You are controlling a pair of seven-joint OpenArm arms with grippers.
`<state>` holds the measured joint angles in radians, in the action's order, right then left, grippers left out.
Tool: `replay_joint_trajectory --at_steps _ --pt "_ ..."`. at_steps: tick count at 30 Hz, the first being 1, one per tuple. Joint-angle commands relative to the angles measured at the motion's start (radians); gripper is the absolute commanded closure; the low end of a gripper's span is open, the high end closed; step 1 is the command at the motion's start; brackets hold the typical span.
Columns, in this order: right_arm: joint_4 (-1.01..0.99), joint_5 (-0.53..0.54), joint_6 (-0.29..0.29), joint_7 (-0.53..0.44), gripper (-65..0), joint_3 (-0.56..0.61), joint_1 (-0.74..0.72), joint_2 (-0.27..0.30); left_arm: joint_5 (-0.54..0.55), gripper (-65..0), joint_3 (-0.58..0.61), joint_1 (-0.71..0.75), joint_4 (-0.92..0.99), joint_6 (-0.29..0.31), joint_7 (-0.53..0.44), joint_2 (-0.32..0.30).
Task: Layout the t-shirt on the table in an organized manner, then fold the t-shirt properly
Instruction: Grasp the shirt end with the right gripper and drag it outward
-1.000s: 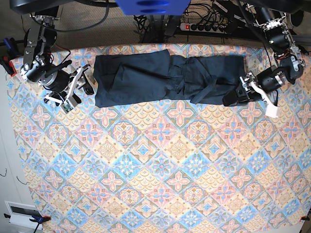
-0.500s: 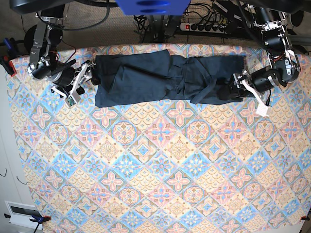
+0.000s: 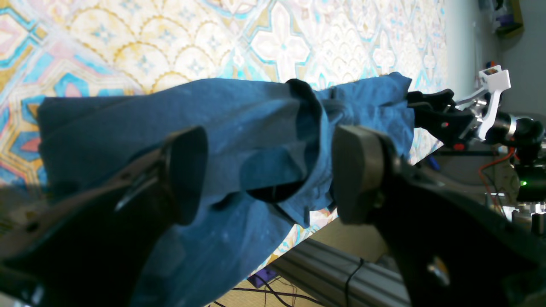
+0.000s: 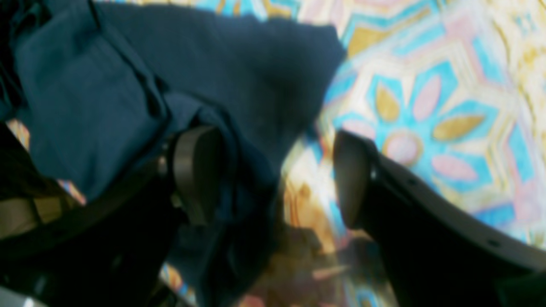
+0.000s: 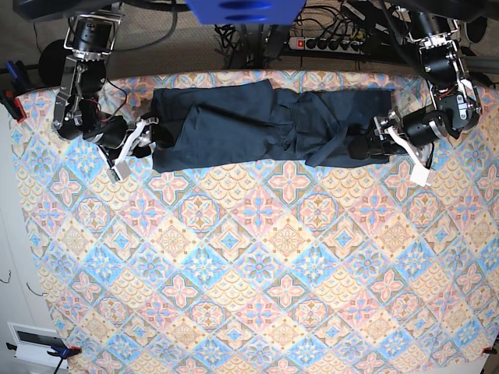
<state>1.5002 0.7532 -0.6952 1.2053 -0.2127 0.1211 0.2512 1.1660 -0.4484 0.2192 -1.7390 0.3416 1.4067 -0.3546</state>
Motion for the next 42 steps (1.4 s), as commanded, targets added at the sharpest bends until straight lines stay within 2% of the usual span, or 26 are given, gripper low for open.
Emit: replay_joint_trajectory --at_steps 1,8,13,18,20,22,25,30,32,37,42 --pt "0.01 0.007 -0.003 0.003 -40.0 -0.003 -0.004 0.012 0.021 -44.6 -0.005 -0.008 -0.016 0.004 -0.01 -0.016" --pt "0.01 0.009 -0.003 0.031 -40.0 0.0 0.041 0.01 0.022 -44.6 -0.005 -0.013 -0.016 0.004 -0.01 -0.017" --pt "0.018 0.009 -0.003 0.077 -40.0 0.005 0.067 -0.02 0.024 -44.6 -0.005 -0.014 -0.014 0.004 -0.01 -0.016" --pt "0.01 0.009 -0.003 0.071 -40.0 0.091 0.061 -0.036 0.027 -44.6 -0.005 -0.014 -0.014 0.004 -0.01 -0.016" --pt "0.004 0.009 -0.003 0.071 -39.6 0.1 0.058 -0.062 0.029 -44.6 -0.005 -0.014 -0.014 0.004 -0.01 -0.016" --pt "0.004 0.009 -0.003 0.071 -36.7 0.103 0.058 -0.074 0.029 -44.6 -0.005 -0.014 -0.014 0.004 -0.01 -0.016" --pt "-0.011 0.009 -0.003 0.071 -28.6 0.103 0.058 -0.074 0.03 -44.6 -0.007 -0.013 -0.014 0.004 -0.01 -0.016" --pt "-0.056 0.009 -0.003 0.071 -6.7 0.092 -0.007 -0.071 0.03 -44.6 -0.01 -0.013 -0.014 0.004 -0.01 -0.016" --pt "-0.054 0.009 -0.003 0.071 0.0 0.065 -0.03 -0.069 0.03 -44.6 -0.01 -0.014 -0.016 0.004 -0.01 -0.016" --pt "-0.057 0.007 -0.003 0.044 -0.6 -0.054 -0.042 -0.066 0.032 -44.6 -0.01 -0.014 -0.017 0.004 -0.01 -0.016" --pt "-0.065 0.002 -0.003 0.001 -0.5 -0.092 -0.128 0.032 0.025 -44.5 -0.01 -0.014 -0.017 0.004 -0.01 -0.016"
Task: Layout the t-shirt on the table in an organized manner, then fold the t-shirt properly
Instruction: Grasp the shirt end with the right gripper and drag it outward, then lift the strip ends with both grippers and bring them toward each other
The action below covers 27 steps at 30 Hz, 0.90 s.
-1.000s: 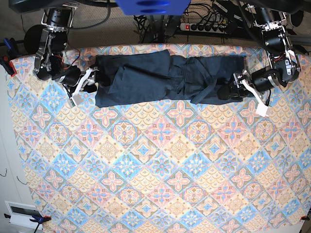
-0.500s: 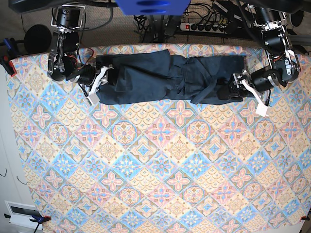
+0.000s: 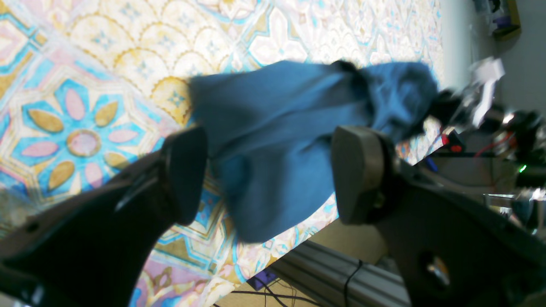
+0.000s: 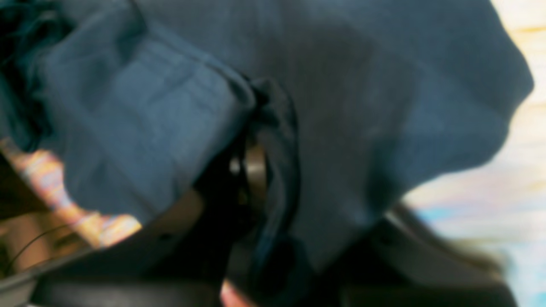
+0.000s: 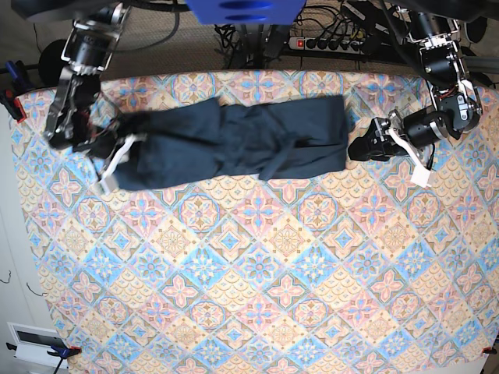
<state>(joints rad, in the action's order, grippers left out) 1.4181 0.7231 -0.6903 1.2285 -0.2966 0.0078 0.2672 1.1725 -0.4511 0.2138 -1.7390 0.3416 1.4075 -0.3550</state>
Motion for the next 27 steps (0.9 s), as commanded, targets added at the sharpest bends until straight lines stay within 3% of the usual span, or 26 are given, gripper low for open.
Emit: replay_joint_trajectory --at_steps 1,4,10,12,15,20,22,27 --pt "0.017 0.033 -0.008 -0.034 -0.5 -0.008 -0.024 0.037 0.016 -44.4 -0.007 -0.009 -0.017 0.004 -0.011 -0.016" --pt "0.017 0.033 -0.008 -0.065 -0.5 -0.006 -0.047 0.091 0.014 -38.2 -0.007 -0.009 -0.017 0.0 -0.011 -0.016" --pt "0.03 0.036 -0.008 -0.062 -0.4 -0.003 -0.053 0.129 -0.093 -7.0 -0.002 -0.004 -0.014 -0.002 -0.011 -0.011" --pt "0.03 0.036 -0.008 -0.062 -0.4 -0.002 -0.053 0.129 -0.145 0.0 -0.001 -0.004 -0.014 -0.002 -0.011 0.011" --pt "0.071 0.037 -0.008 -0.062 -0.4 0.007 -0.052 0.126 -0.236 0.0 -0.001 -0.004 -0.013 -0.002 -0.011 0.046" --pt "0.215 0.037 -0.008 -0.063 -0.4 0.127 -0.001 0.117 -0.352 0.0 0.025 -0.011 -0.013 -0.002 -0.011 0.15" --pt "0.286 0.037 -0.008 -0.063 -0.4 0.172 0.005 0.096 -0.4 0.0 0.111 -0.011 -0.013 -0.002 -0.015 0.165" --pt "0.422 0.037 -0.008 -0.063 -0.4 0.273 0.005 0.059 -0.524 0.0 0.358 -0.026 0.072 -0.003 -0.17 0.173"
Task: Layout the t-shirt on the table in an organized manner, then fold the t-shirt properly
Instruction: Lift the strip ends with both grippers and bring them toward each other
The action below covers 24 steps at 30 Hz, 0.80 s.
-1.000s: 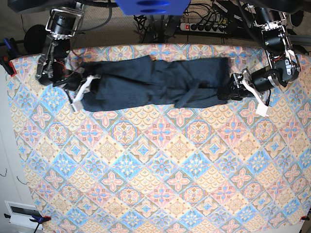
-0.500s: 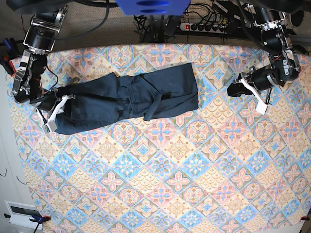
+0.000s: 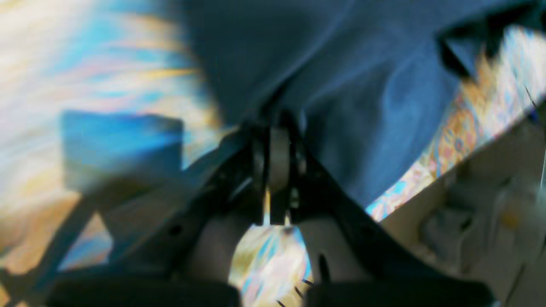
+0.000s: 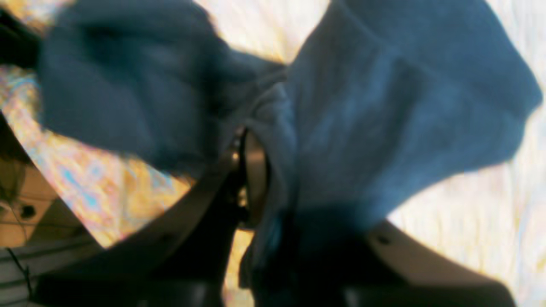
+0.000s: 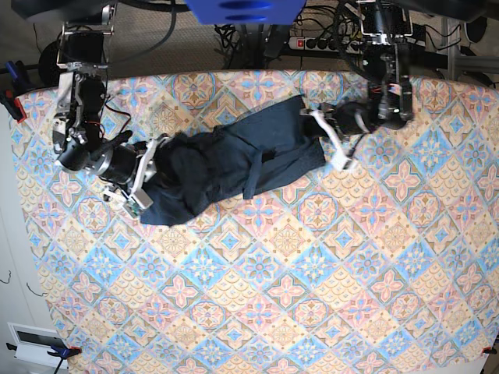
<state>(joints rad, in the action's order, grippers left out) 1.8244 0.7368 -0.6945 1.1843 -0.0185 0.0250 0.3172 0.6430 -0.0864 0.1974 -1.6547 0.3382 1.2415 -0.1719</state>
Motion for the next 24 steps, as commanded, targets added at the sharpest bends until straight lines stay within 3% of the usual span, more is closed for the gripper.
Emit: replay_joint_trajectory --at_steps 1,6,13,17,20,24 --pt "0.038 0.023 -0.004 -0.019 -0.4 0.013 -0.012 0.003 -0.001 0.0 0.027 -0.022 0.026 0.0 -0.026 -0.01" --pt "0.08 0.023 -0.004 -0.019 -0.4 0.075 -0.012 -0.034 0.004 0.0 0.087 -0.074 0.205 0.0 -0.101 0.013" --pt "0.082 0.023 -0.004 -0.025 -0.6 0.159 0.0 -0.102 -0.002 0.0 0.092 -0.089 0.219 0.0 -0.128 0.059" --pt "0.071 0.016 -0.004 -0.028 -0.7 0.208 -0.001 -0.181 -0.001 0.0 0.09 -0.089 0.219 0.0 -0.13 0.074" --pt "0.07 -0.046 -0.004 -0.028 -0.7 0.236 -0.033 -0.215 0.001 0.0 0.09 -0.089 0.219 0.0 -0.13 0.074" --pt "0.054 -0.164 -0.004 -0.079 -0.7 0.318 -0.084 -0.218 0.001 0.0 0.09 -0.089 0.219 0.0 -0.13 0.074"
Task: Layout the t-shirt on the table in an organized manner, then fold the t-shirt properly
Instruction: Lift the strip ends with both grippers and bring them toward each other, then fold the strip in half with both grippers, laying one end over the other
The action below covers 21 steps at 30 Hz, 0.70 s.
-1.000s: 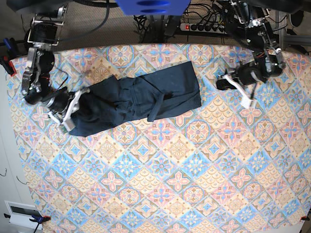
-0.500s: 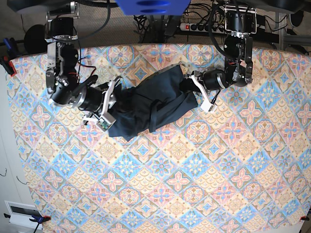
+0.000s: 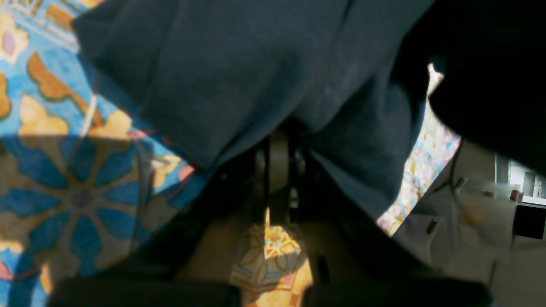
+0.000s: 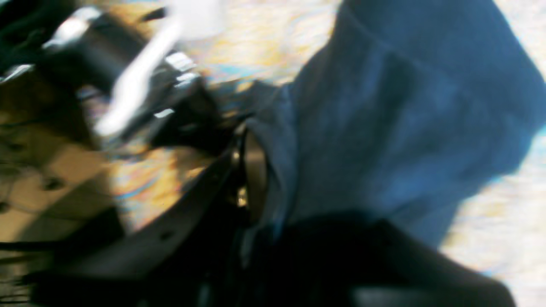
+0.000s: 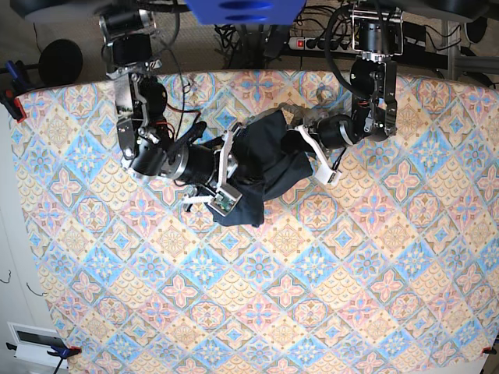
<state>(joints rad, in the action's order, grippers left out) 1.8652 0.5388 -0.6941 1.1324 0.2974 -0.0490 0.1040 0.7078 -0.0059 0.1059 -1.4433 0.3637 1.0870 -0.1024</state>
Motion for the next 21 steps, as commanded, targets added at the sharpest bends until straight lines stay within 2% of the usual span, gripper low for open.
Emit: replay_joint_trajectory --at_steps 1,5,9,13,21 --pt "0.007 -0.004 -0.004 -0.048 -0.8 0.03 -0.022 -0.005 -0.064 0.0 0.01 0.002 0.008 -0.025 0.025 0.005" --pt "-0.036 -0.159 -0.004 -0.093 -2.8 0.127 -0.047 -0.005 -0.063 0.0 0.01 0.002 0.008 -0.025 0.025 0.005" --pt "-0.057 -0.242 -0.004 -0.114 -13.6 0.197 -0.045 -0.005 -0.061 0.0 0.01 0.002 0.008 -0.025 0.025 0.005" --pt "-0.043 -0.288 -0.004 -0.144 -24.4 0.214 -0.041 -0.005 -0.061 0.0 0.01 0.002 0.008 -0.025 0.026 0.005" --pt "0.073 -0.29 -0.004 -0.213 -25.9 0.21 -0.033 -0.003 -0.058 0.0 0.007 0.002 0.002 -0.025 0.029 0.002"
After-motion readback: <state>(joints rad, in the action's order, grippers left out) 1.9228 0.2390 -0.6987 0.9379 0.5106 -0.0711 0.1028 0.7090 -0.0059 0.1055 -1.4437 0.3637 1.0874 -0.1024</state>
